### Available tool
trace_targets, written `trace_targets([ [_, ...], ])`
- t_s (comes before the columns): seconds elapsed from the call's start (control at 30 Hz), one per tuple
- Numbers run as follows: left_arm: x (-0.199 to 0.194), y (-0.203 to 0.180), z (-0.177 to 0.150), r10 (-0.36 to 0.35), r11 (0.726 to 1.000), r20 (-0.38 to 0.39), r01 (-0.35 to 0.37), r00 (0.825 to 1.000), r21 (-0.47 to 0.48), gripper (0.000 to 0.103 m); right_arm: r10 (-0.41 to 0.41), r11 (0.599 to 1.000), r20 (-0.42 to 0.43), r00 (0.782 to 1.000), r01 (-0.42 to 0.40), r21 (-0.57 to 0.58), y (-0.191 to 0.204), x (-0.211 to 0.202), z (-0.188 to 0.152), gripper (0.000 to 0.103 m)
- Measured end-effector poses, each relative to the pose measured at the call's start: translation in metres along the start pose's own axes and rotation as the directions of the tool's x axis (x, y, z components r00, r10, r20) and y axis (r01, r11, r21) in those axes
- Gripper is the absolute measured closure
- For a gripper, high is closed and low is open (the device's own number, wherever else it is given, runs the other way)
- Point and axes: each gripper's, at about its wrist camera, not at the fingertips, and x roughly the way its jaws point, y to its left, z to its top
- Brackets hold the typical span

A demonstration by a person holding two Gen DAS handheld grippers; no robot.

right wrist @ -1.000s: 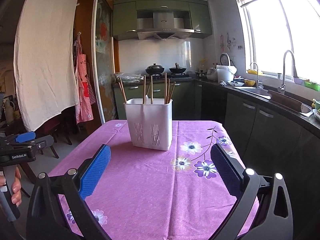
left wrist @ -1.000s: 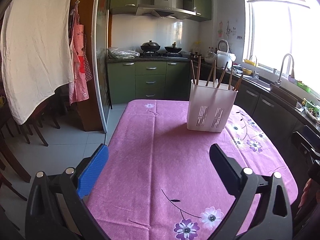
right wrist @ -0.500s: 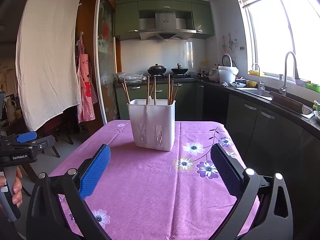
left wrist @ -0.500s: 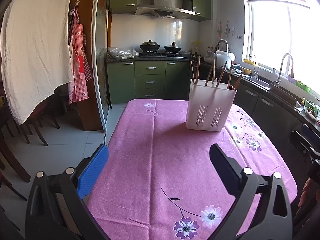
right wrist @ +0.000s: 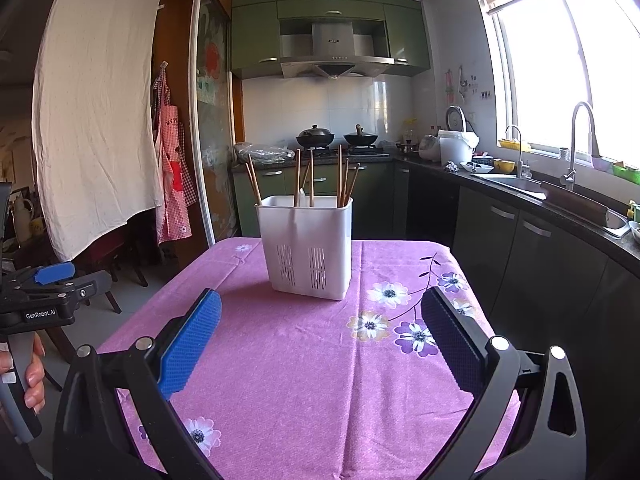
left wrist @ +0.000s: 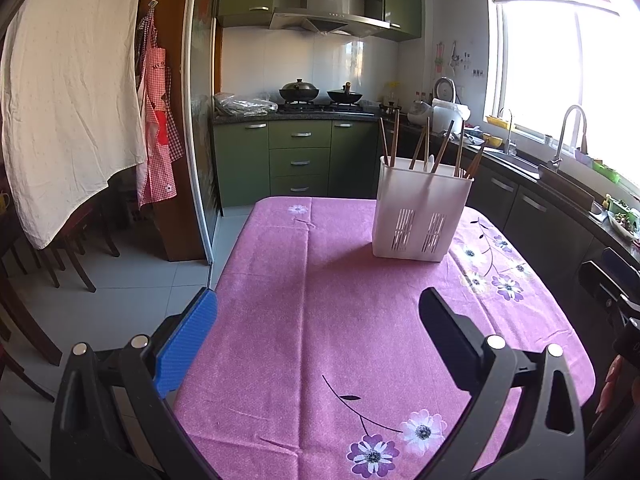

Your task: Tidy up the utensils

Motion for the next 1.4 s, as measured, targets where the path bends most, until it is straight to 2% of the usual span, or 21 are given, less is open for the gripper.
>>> trace_targets([
  [1.4,0.004,-0.0012,0.0012,-0.006,1.0,-0.014,0.006,1.0,0.003,0.007,0.008,1.0,-0.013,1.0,-0.008,-0.005,-0.0019,0.0026,-0.0031,0.004],
])
